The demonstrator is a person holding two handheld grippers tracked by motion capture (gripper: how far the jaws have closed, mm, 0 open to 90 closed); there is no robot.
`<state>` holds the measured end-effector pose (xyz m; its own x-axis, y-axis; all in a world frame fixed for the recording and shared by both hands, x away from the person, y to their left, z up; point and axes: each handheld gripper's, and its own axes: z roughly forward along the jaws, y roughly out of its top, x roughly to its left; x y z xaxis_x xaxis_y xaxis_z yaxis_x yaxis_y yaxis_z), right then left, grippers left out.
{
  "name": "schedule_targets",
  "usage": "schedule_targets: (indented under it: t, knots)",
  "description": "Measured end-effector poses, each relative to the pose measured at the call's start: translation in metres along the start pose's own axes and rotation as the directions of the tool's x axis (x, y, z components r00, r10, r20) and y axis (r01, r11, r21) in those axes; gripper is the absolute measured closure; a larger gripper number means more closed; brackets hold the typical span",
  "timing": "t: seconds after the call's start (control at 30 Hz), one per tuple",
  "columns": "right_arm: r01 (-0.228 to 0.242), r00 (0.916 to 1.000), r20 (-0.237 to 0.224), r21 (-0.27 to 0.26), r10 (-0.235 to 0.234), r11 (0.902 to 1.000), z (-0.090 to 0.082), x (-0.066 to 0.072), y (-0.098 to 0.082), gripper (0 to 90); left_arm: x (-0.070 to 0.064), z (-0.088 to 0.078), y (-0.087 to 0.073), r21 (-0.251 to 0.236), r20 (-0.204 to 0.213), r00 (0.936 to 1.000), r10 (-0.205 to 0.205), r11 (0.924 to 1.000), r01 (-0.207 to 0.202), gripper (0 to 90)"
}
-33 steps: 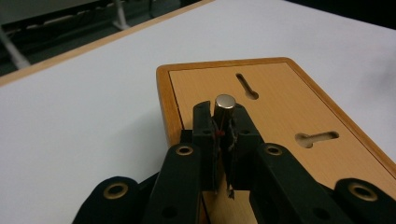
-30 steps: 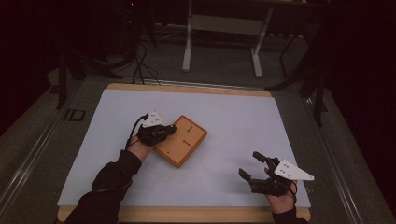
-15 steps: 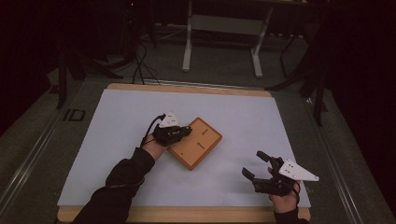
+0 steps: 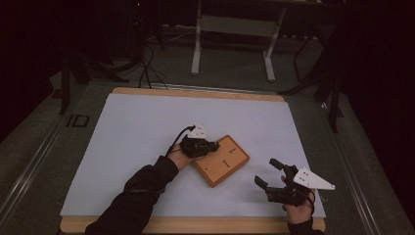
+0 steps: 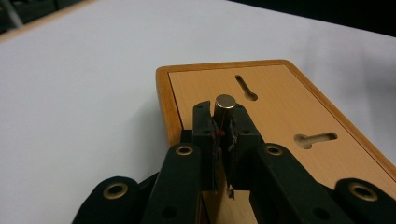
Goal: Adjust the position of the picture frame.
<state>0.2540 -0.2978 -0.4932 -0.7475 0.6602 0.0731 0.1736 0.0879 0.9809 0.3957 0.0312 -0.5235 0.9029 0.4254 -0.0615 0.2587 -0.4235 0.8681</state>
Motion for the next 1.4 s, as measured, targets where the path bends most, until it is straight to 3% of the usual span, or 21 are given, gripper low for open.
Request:
schedule_targets:
  t: [0.23,0.4,0.47,0.8,0.9,1.13,1.2,1.33,1.4]
  knots:
    - [-0.005,1.0000,-0.003,0.001,0.005,1.0000,0.000,-0.001,-0.001,13.2,-0.001,0.019,-0.008,0.028,0.040,0.9991,-0.015,0.9995,0.013,84.6]
    - [-0.009,0.9999,-0.010,0.014,0.009,0.9999,0.002,-0.001,-0.002,13.1,0.003,0.021,-0.010,0.034,0.064,0.9976,-0.027,0.9991,0.024,84.3]
    - [-0.008,0.9999,-0.011,0.018,0.008,0.9998,0.003,0.000,-0.003,13.1,0.002,0.021,-0.008,0.042,0.056,0.9984,-0.007,0.9991,0.004,84.3]
    - [-0.006,0.9997,-0.025,0.023,0.006,0.9997,0.004,0.001,-0.003,13.5,0.003,0.019,-0.007,0.054,0.076,0.9968,-0.023,0.9984,0.019,81.8]
    - [-0.002,0.9995,-0.030,0.024,0.003,0.9997,0.004,0.001,-0.002,13.5,0.003,0.009,-0.005,0.047,0.075,0.9961,-0.046,0.9980,0.043,76.0]
    - [0.008,0.9996,-0.026,0.024,-0.007,0.9997,0.004,0.004,-0.001,13.4,-0.002,-0.023,-0.007,0.009,0.007,0.9979,-0.064,0.9979,0.064,63.0]
    - [0.014,0.9997,-0.021,0.028,-0.013,0.9995,0.005,0.004,-0.001,13.3,-0.004,-0.032,-0.009,-0.019,-0.003,0.9956,-0.094,0.9954,0.094,57.5]
    - [0.022,0.9996,-0.018,0.028,-0.021,0.9994,0.007,0.005,-0.001,13.1,-0.010,-0.041,-0.010,-0.029,-0.014,0.9950,-0.099,0.9947,0.098,57.2]
    - [0.023,0.9996,-0.018,0.029,-0.023,0.9993,0.008,0.006,-0.001,13.1,-0.022,-0.048,-0.010,-0.035,-0.007,0.9951,-0.099,0.9945,0.098,58.1]
